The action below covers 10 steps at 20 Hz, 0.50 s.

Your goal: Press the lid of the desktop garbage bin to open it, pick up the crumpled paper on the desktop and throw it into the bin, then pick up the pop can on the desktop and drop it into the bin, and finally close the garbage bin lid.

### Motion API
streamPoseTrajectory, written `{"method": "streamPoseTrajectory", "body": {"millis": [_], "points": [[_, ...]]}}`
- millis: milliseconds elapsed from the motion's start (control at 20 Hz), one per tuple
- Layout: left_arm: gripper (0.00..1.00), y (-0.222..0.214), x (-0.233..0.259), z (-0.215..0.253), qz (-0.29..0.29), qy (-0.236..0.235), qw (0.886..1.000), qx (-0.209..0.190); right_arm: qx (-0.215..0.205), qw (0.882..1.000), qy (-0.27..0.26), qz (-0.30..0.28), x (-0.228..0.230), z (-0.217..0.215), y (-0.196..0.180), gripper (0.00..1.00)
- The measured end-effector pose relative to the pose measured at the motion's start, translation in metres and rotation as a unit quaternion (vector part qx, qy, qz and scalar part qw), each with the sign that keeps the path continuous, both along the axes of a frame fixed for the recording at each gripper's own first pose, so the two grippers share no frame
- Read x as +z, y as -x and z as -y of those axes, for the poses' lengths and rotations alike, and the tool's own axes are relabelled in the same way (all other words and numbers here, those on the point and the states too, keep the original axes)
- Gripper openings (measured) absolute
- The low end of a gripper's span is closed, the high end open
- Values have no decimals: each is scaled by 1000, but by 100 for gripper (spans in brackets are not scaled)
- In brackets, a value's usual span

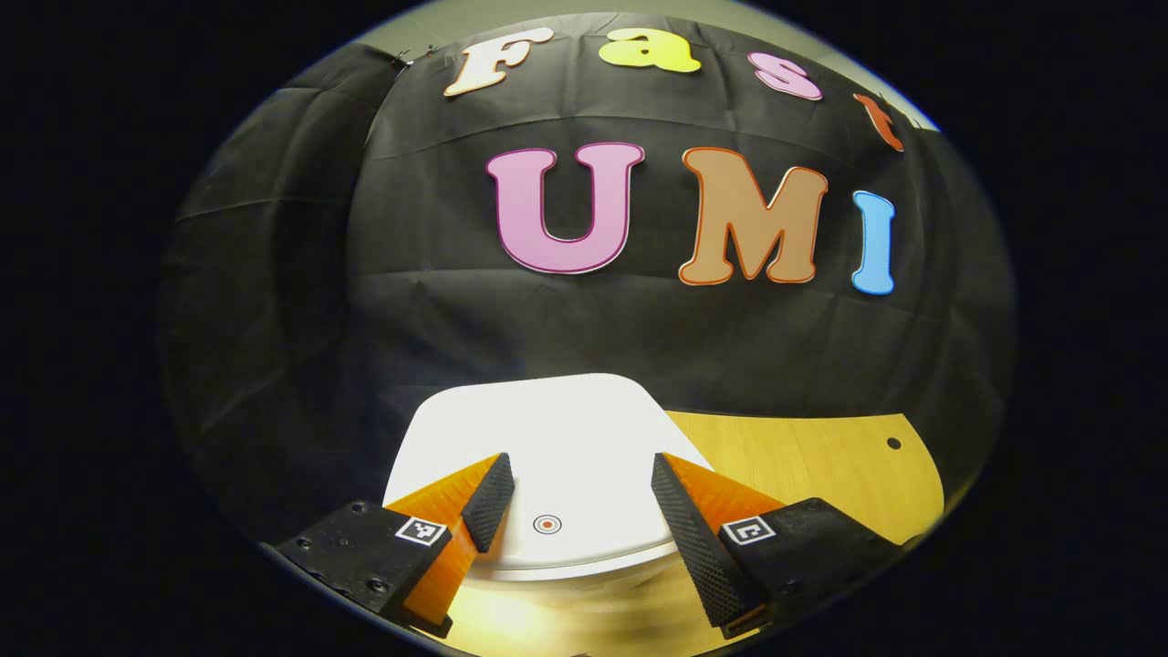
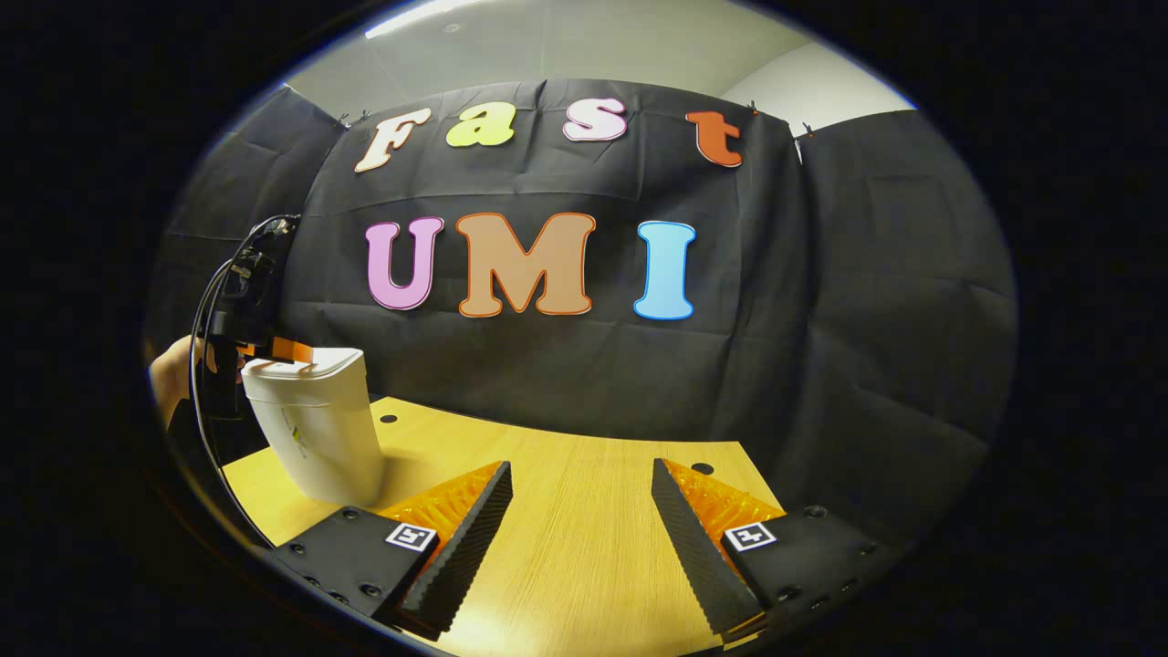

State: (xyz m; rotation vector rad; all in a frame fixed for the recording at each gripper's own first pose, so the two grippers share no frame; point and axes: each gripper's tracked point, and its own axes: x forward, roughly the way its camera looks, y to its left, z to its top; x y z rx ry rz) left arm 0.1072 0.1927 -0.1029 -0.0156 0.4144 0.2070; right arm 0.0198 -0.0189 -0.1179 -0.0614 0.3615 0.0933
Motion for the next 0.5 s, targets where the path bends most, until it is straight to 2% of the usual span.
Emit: {"method": "streamPoseTrajectory", "body": {"millis": [100, 250, 300, 400, 500], "points": [[93, 2, -3, 1, 24, -11, 1000, -8, 2, 1000, -2, -7, -8, 0, 1, 99], [94, 4, 4, 3, 128, -35, 990, -37, 9, 1000, -11, -23, -20, -6, 2, 98], [94, 4, 5, 4, 138, -23, 989, -38, 12, 1000, -10, -27, -23, -8, 3, 99], [94, 2, -8, 4, 100, -6, 994, -38, 23, 999, -4, -36, -31, -11, 4, 99], [95, 5, 1, 5, 97, -18, 994, -44, 29, 999, -5, -35, -26, -15, 1, 100]]}}
